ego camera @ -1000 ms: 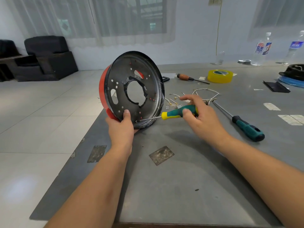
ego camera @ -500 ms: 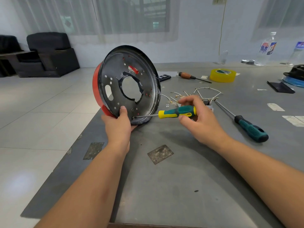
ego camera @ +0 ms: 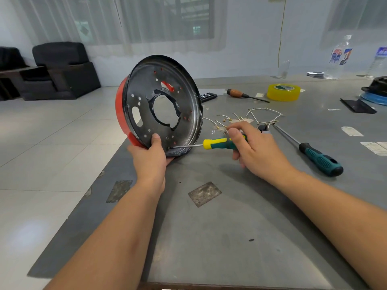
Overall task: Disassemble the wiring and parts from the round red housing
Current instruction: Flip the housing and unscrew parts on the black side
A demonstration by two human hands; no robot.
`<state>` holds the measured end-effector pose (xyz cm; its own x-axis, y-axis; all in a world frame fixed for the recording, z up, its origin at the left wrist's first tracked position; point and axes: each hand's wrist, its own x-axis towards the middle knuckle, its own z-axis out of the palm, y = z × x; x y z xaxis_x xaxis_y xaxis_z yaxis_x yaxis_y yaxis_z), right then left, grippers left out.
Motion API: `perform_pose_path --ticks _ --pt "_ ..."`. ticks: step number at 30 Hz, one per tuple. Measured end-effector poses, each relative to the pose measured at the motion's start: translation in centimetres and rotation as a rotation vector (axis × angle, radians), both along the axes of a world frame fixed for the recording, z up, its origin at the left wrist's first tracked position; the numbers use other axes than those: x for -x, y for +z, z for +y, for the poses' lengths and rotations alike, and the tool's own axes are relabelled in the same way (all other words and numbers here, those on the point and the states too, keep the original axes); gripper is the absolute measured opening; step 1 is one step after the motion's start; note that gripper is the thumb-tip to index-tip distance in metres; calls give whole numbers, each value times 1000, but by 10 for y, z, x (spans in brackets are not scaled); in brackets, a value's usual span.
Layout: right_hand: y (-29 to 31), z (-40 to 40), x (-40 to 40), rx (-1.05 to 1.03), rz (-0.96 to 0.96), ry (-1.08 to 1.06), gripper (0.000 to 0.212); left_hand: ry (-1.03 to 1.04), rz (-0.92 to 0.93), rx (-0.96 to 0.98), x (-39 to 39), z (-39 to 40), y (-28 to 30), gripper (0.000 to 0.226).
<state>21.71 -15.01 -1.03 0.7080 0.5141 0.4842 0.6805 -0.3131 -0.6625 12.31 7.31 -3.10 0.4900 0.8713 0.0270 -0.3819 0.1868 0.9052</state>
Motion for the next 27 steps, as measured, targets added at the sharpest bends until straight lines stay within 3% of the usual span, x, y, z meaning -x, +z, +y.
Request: perform_pose_path --ticks 2,6,12,14,18,27 --pt "-2 1 0 -26 5 15 22 0 2 2 0 1 -1 24" --pt "-1 0 2 -129 69 113 45 9 20 -10 -1 1 -1 23" --pt "1 0 1 60 -4 -63 32 18 45 -16 -2 3 -4 24" --pt "1 -2 0 66 -46 -32 16 24 46 -3 -2 4 -4 24" --pt "0 -8 -5 148 -100 75 39 15 49 9 -3 4 -4 23" --pt "1 -8 -8 99 -7 81 34 19 52 7 -2 3 -3 28"
